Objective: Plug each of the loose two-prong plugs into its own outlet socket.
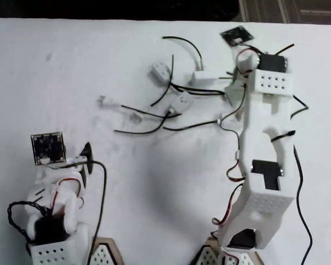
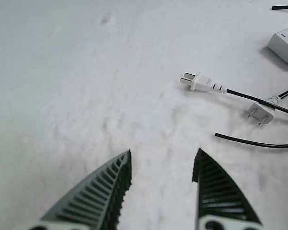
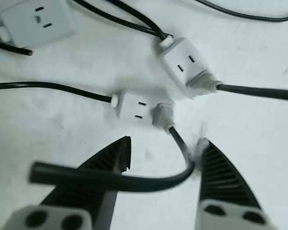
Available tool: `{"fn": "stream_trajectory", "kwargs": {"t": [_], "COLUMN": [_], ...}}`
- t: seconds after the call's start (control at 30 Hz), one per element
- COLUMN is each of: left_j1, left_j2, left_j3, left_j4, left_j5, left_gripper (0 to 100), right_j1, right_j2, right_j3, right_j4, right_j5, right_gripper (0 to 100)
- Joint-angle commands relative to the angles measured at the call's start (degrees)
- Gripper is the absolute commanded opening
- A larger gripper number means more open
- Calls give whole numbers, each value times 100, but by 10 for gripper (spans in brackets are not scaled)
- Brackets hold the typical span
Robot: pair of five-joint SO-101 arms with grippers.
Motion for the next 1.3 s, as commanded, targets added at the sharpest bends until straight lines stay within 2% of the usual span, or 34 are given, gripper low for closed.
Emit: {"fn": "stream_trajectory", "kwargs": {"t": [0.0,0.2,0.3,0.43,0.63,0.73,0.93,1.27], "left_j1": [-57,-57,-57,-57,-57,-57,-57,-57], "left_j2": [-40,-40,-40,-40,-40,-40,-40,-40], "left_j3": [-18,-18,-18,-18,-18,-18,-18,-18], "left_j4": [-132,-132,-132,-132,-132,-132,-132,-132], "left_j5": [-53,-53,-53,-53,-53,-53,-53,-352], "left_gripper": [221,221,221,221,221,221,221,221], "right_j1": [-295,-708,-1112,-1613,-1798,-1912,-2343,-3644], "right_j2": [-127,-884,-1323,-1534,-1174,-1015,-1473,-2941], "right_j3": [-536,-211,176,624,659,659,659,668], "right_j4": [620,611,611,602,251,251,347,497], "right_j5": [-9,-9,-9,-114,-2444,-2998,-3077,-3095], "right_gripper": [206,78,64,132,298,308,308,308]}}
